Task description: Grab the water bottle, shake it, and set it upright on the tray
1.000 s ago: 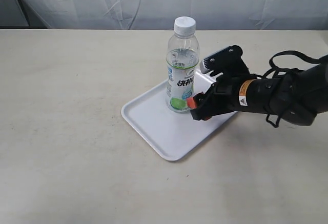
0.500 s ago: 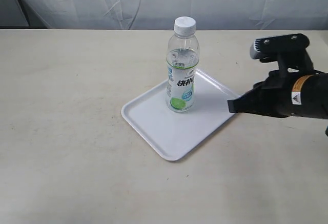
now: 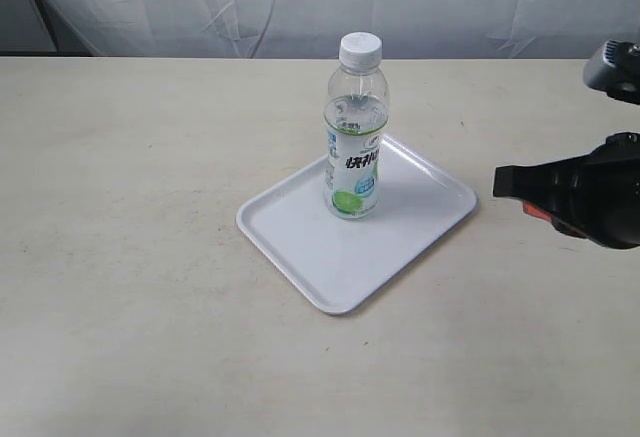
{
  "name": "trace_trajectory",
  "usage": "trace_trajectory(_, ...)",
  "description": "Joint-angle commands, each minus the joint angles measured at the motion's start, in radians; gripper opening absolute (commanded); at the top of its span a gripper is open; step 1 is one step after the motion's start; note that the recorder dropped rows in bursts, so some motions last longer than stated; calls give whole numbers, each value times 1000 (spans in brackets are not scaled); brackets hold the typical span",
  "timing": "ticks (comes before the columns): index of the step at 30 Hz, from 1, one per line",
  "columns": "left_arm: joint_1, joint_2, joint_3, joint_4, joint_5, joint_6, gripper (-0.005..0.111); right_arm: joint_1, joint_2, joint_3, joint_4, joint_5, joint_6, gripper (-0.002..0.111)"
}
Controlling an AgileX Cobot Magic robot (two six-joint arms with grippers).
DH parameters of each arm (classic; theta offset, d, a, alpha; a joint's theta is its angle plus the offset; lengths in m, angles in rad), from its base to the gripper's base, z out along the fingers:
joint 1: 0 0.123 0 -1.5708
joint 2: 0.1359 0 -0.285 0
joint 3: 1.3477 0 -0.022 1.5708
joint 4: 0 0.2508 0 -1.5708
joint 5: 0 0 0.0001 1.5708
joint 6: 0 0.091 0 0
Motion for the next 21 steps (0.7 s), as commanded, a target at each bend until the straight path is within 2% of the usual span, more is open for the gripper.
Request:
trace_trajectory(1, 0, -5, 4, -2, 2, -2, 0, 4, -18, 3, 7, 6, -6, 0)
trace_trajectory(6, 0, -5, 4, -2, 2, -2, 0, 2, -56, 4, -20, 0, -6, 0)
trace_trajectory(10, 0, -5, 4, -2, 2, -2, 0, -34, -184, 11, -40, -59, -6, 0)
trace_trajectory(15, 0, -5, 4, -2, 2, -2, 0, -184, -396, 75, -49, -168, -7, 0)
trace_trajectory(21, 0, -5, 4, -2, 2, -2, 0, -432, -582, 204, -59, -183, -7, 0)
